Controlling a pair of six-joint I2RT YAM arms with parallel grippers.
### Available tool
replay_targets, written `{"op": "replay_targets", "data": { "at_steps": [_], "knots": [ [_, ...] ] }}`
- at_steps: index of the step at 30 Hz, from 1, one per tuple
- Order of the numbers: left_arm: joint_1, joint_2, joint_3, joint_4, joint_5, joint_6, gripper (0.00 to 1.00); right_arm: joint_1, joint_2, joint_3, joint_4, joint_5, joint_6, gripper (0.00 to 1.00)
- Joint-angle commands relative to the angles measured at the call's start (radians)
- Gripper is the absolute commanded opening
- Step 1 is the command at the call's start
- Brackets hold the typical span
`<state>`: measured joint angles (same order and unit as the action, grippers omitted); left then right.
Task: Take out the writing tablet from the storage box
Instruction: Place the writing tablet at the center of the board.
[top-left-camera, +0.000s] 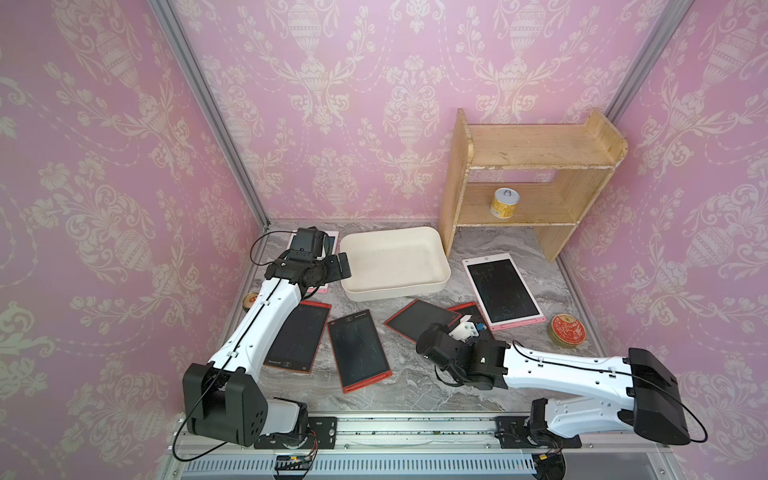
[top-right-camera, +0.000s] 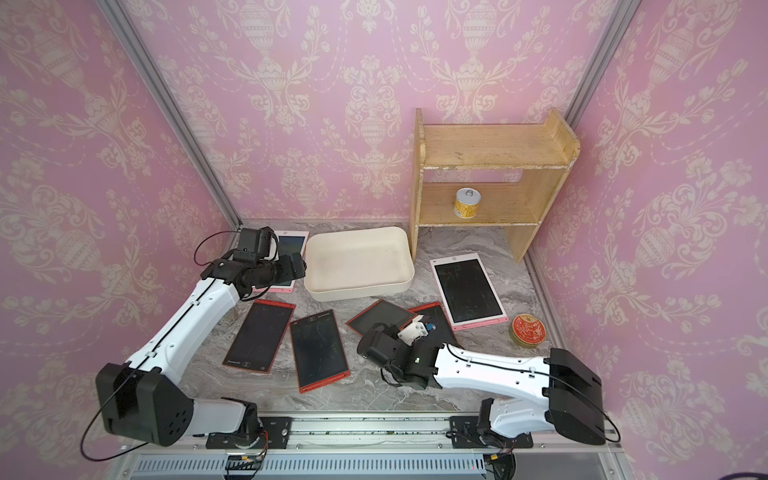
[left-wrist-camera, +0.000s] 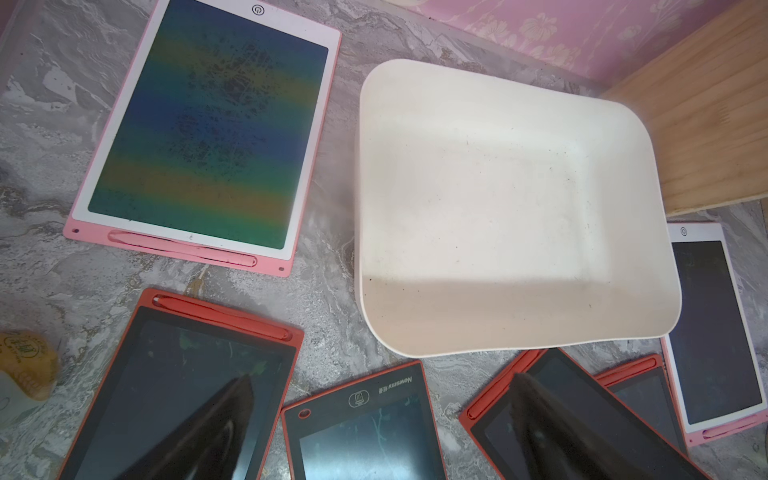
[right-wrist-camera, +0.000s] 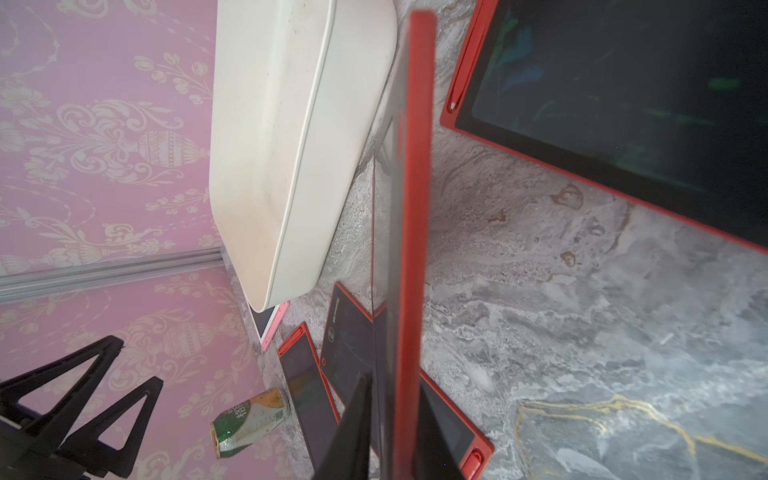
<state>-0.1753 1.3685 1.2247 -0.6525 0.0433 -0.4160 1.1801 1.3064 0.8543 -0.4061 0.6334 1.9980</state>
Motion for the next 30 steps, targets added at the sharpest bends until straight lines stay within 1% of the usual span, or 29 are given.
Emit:
{"op": "replay_targets", "data": {
  "at_steps": [1,9,26,30],
  "knots": [
    [0.000,-0.013,-0.015,-0.013,0.016,0.026,0.99,0.010,0.008,0.029,-0.049,0.019,0.032,0.22],
    [0.003,-0.016,-0.019,-0.013,0.016,0.030,0.99,0.023,0.040,0.043,-0.055,0.007,0.049,0.30],
    [0.007,-0.014,-0.027,-0.007,0.020,0.031,0.99,0.057,0.089,0.058,-0.096,0.003,0.125,0.37],
    [0.007,-0.014,-0.027,-0.006,0.020,0.031,0.99,0.067,0.098,0.075,-0.132,0.007,0.143,0.41]
  ]
}}
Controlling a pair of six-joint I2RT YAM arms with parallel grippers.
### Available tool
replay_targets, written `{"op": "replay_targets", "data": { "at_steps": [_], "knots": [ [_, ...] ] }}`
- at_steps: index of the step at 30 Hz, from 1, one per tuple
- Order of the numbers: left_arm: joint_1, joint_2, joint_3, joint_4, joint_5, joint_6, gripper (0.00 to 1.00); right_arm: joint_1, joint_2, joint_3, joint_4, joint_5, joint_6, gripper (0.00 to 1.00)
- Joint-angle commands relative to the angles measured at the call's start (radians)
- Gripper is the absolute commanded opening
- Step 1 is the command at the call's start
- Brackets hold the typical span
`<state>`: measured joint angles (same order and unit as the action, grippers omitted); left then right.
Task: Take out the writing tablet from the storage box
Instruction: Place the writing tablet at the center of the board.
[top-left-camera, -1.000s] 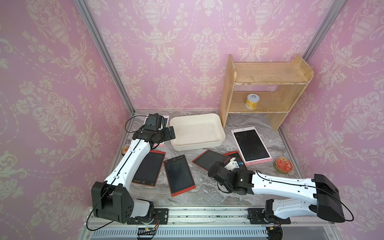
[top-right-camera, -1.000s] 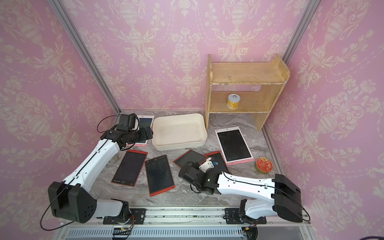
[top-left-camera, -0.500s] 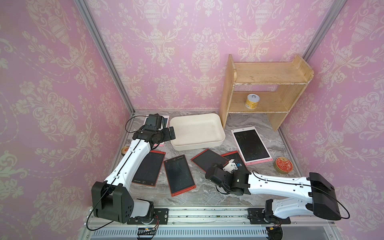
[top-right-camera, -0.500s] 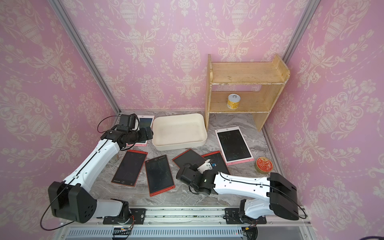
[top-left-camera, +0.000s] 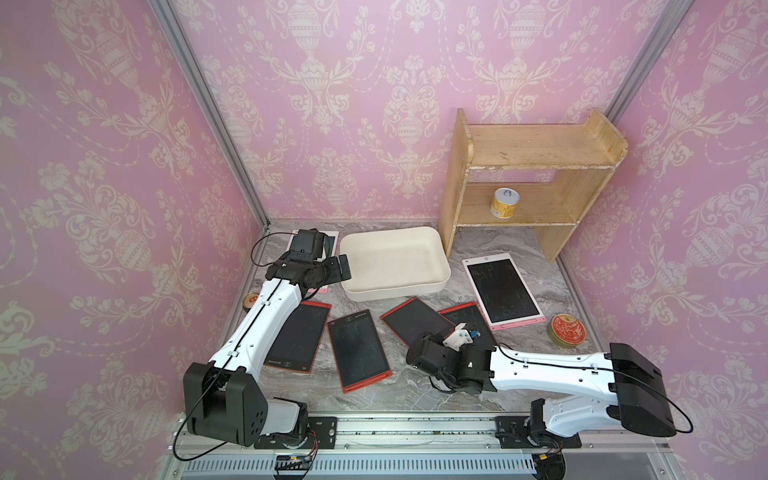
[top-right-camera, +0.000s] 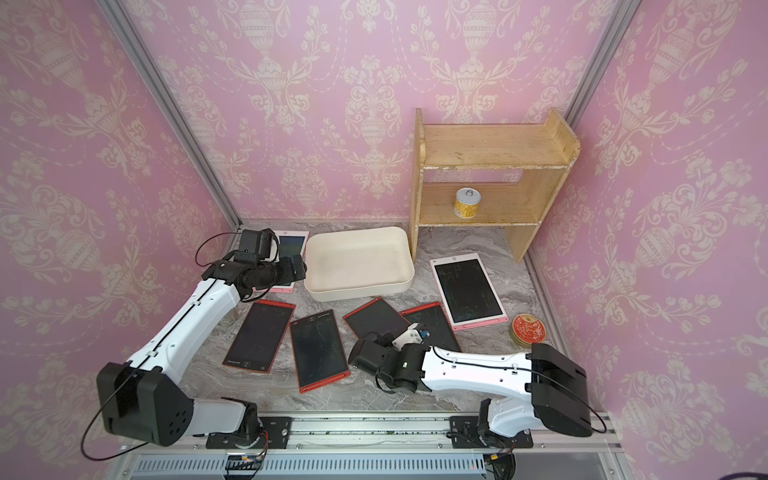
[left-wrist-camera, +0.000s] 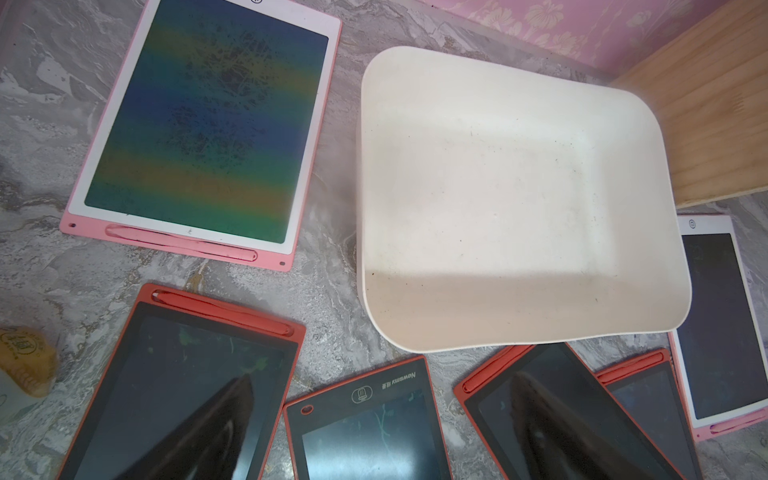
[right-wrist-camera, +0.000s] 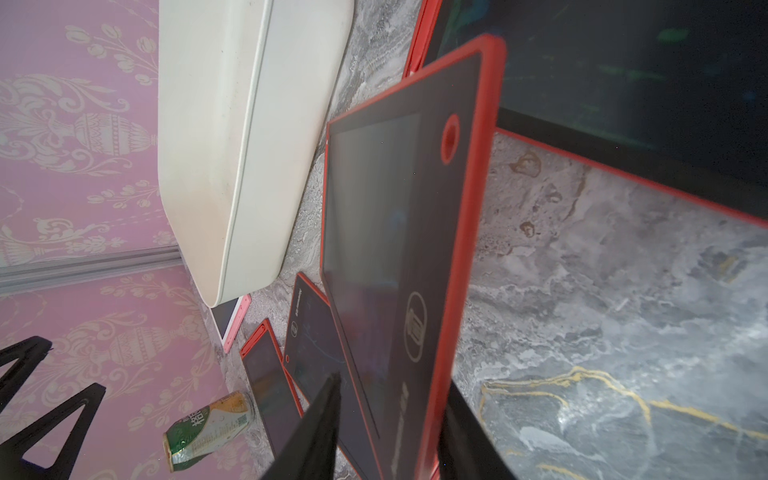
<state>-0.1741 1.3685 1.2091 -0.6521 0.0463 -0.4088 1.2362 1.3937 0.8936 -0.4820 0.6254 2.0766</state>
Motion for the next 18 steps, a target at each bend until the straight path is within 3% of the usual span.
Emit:
{"op": "replay_targets", "data": {
  "at_steps": [1,18],
  "knots": [
    [0.005,-0.013,-0.011,-0.006,0.017,0.024,0.99,0.012,0.014,0.043,-0.071,0.016,0.069,0.42],
    [0.006,-0.006,0.003,-0.002,0.023,0.012,0.99,0.017,0.054,0.094,-0.123,-0.016,0.060,0.57]
  ]
}}
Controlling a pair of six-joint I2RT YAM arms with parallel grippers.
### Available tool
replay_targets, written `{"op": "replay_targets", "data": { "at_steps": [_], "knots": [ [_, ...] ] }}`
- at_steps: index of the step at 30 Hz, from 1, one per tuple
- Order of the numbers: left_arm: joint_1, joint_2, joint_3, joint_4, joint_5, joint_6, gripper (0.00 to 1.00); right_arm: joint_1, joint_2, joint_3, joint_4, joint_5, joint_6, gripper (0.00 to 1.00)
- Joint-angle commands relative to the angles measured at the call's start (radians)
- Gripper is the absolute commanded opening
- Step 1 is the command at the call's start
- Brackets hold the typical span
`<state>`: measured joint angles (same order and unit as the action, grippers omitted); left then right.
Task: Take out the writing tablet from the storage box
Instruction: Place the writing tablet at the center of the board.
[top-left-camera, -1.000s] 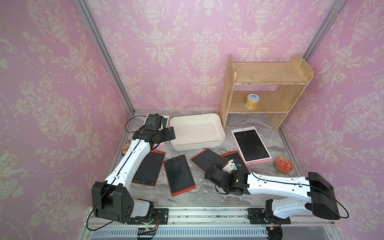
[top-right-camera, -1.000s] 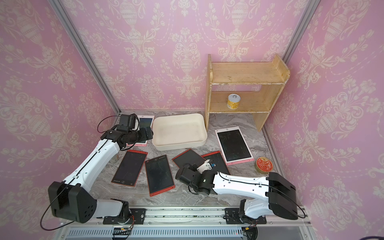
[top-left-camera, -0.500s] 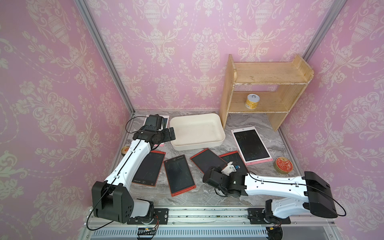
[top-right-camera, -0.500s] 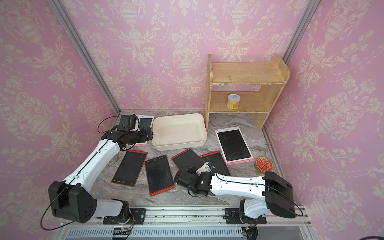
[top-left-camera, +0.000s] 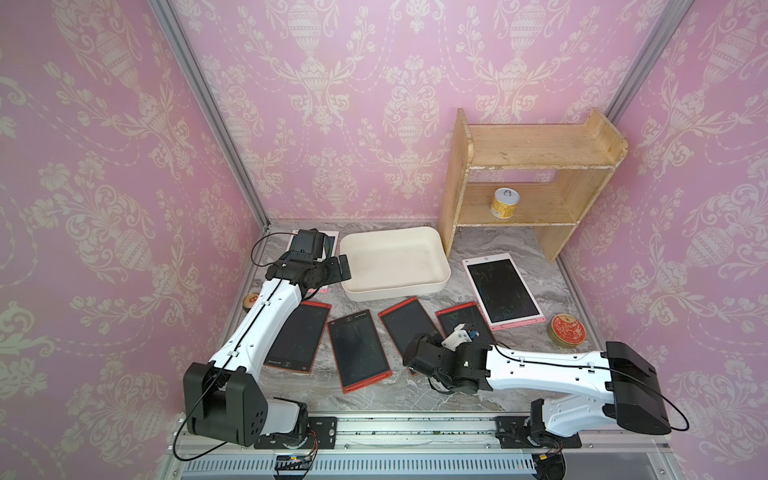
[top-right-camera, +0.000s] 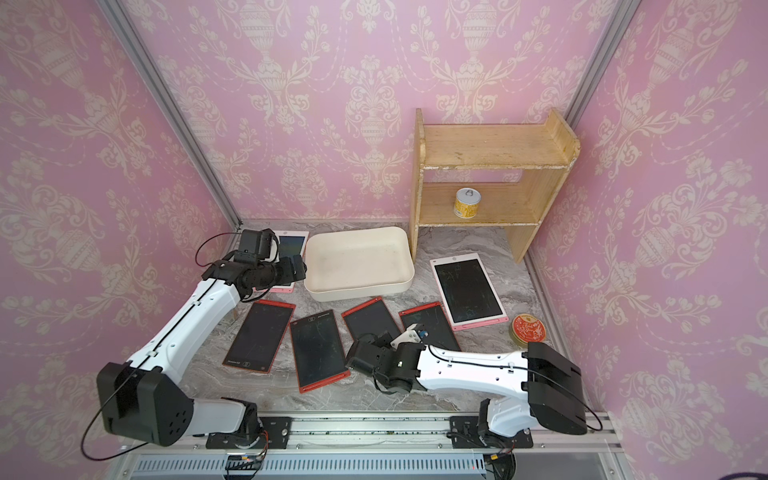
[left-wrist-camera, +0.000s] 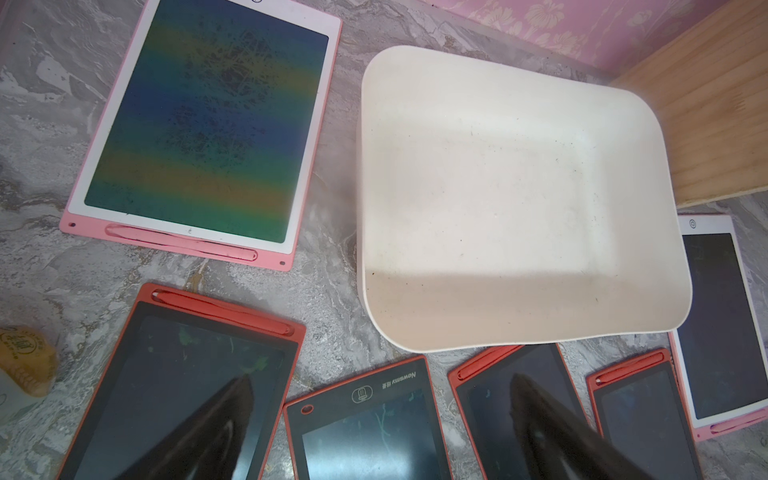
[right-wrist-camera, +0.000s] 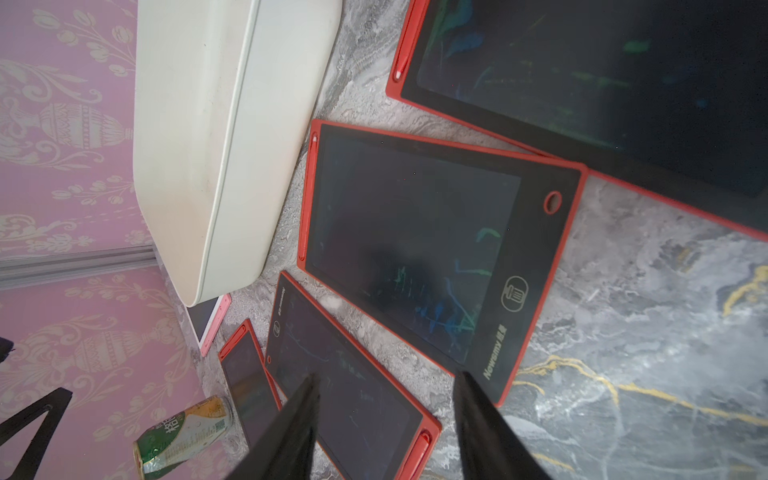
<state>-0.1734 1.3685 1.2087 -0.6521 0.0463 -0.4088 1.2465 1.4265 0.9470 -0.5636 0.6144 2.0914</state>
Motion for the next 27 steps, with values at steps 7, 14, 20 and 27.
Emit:
{"op": "replay_targets", "data": {
  "at_steps": [7,14,20,27],
  "knots": [
    [0.006,-0.008,0.006,-0.007,0.021,0.014,0.99,-0.018,0.018,0.050,-0.056,-0.005,-0.035,0.62],
    [0.005,-0.002,0.021,-0.024,0.014,0.025,0.99,-0.170,-0.054,-0.004,-0.068,-0.111,-0.272,0.71],
    [0.005,0.009,0.045,-0.043,0.001,0.037,0.99,-0.375,-0.080,-0.004,-0.147,-0.247,-0.647,0.73],
    [0.005,0.029,0.071,-0.061,-0.016,0.048,0.99,-0.486,0.015,0.105,-0.352,-0.266,-1.071,0.74]
  ]
}}
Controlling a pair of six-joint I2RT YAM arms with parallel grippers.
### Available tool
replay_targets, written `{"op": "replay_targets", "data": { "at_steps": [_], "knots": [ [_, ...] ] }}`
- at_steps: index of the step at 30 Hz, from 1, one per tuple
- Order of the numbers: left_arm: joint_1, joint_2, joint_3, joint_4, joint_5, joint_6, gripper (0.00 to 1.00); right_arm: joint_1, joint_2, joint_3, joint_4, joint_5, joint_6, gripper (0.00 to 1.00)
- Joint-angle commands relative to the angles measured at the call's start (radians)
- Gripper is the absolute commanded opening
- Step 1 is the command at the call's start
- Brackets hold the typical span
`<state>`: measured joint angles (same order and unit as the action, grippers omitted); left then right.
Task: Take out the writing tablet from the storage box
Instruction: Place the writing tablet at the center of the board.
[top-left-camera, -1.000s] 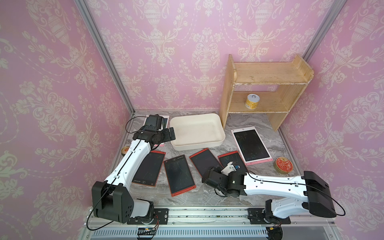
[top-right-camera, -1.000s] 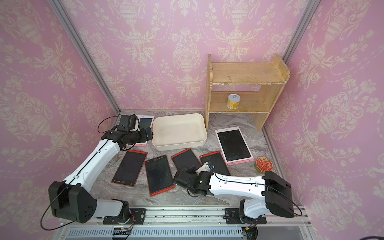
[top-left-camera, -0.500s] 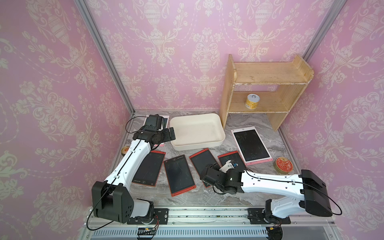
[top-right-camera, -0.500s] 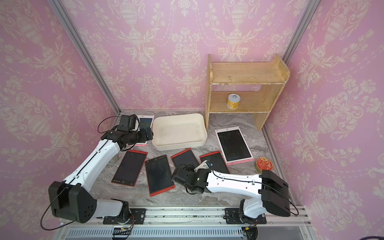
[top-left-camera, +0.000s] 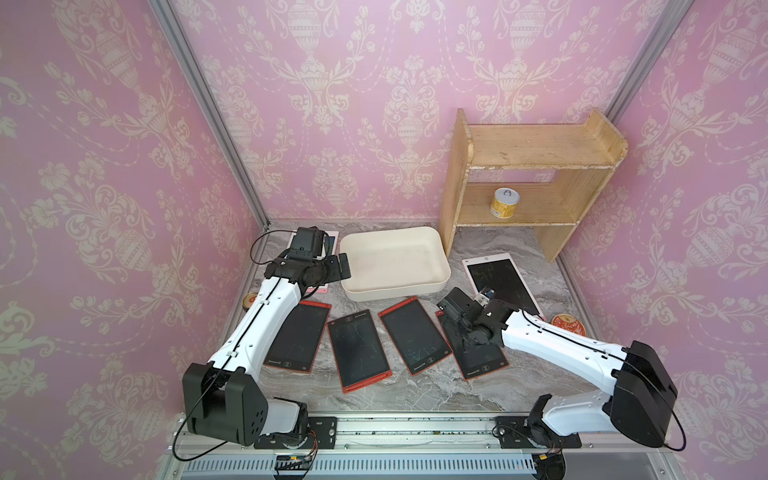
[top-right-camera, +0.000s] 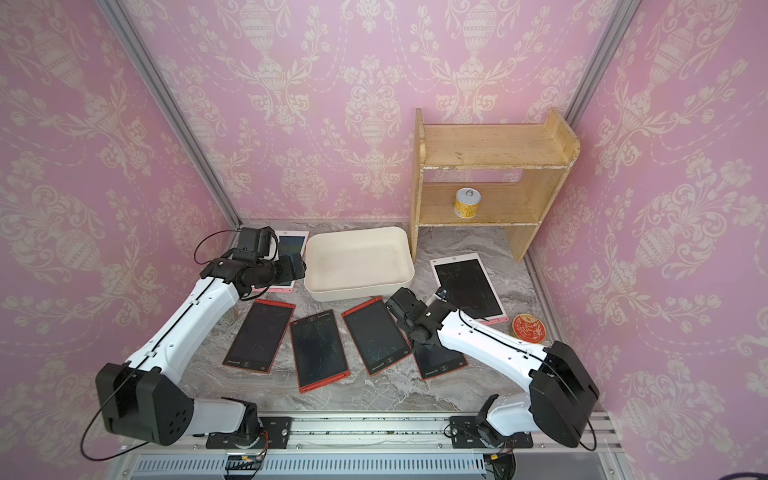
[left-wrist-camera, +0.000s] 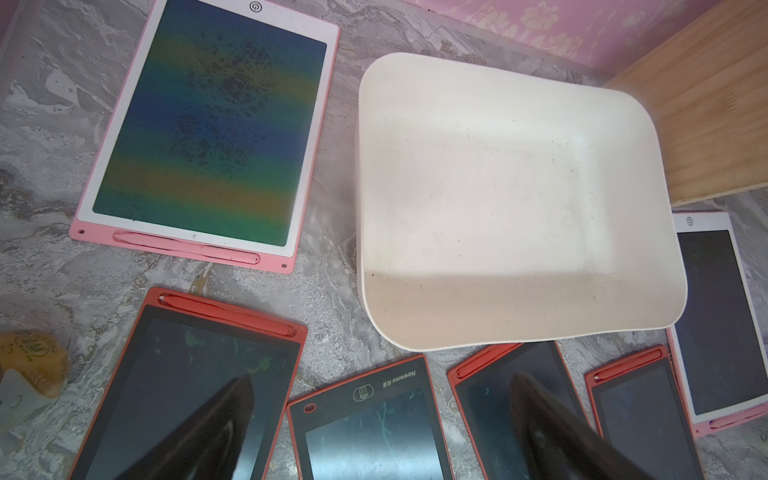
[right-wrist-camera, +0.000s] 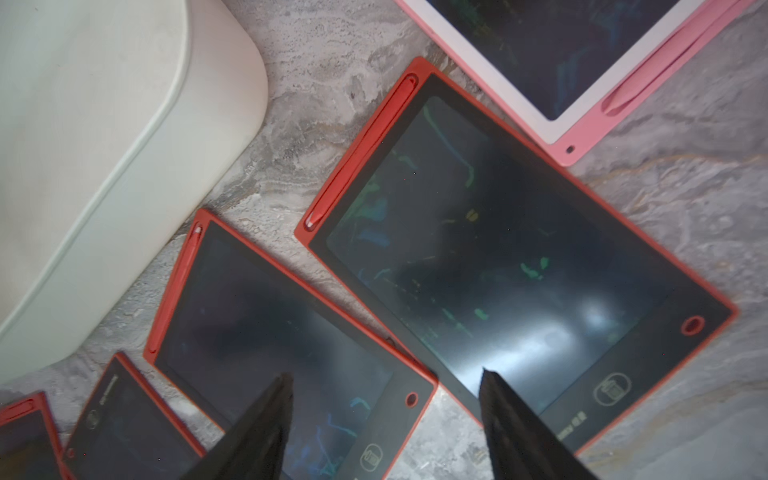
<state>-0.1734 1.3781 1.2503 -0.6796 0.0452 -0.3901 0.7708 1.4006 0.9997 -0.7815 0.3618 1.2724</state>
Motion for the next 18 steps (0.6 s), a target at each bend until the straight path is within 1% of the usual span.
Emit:
{"op": "replay_targets", "data": {
  "at_steps": [1,4,7,18],
  "knots": [
    [0.006,0.022,0.031,-0.034,-0.016,0.029,0.99,-0.011,0.064,0.062,-0.148,-0.014,-0.295,0.74],
    [0.006,0.030,0.034,-0.036,-0.026,0.030,0.99,-0.012,0.121,0.079,-0.161,-0.020,-0.367,0.74],
    [0.005,0.034,0.033,-0.038,-0.033,0.024,0.99,-0.012,0.156,0.075,-0.154,-0.020,-0.402,0.73],
    [0.005,0.039,0.030,-0.032,-0.036,0.013,0.99,-0.010,0.195,0.003,-0.106,-0.053,-0.429,0.72]
  ]
}}
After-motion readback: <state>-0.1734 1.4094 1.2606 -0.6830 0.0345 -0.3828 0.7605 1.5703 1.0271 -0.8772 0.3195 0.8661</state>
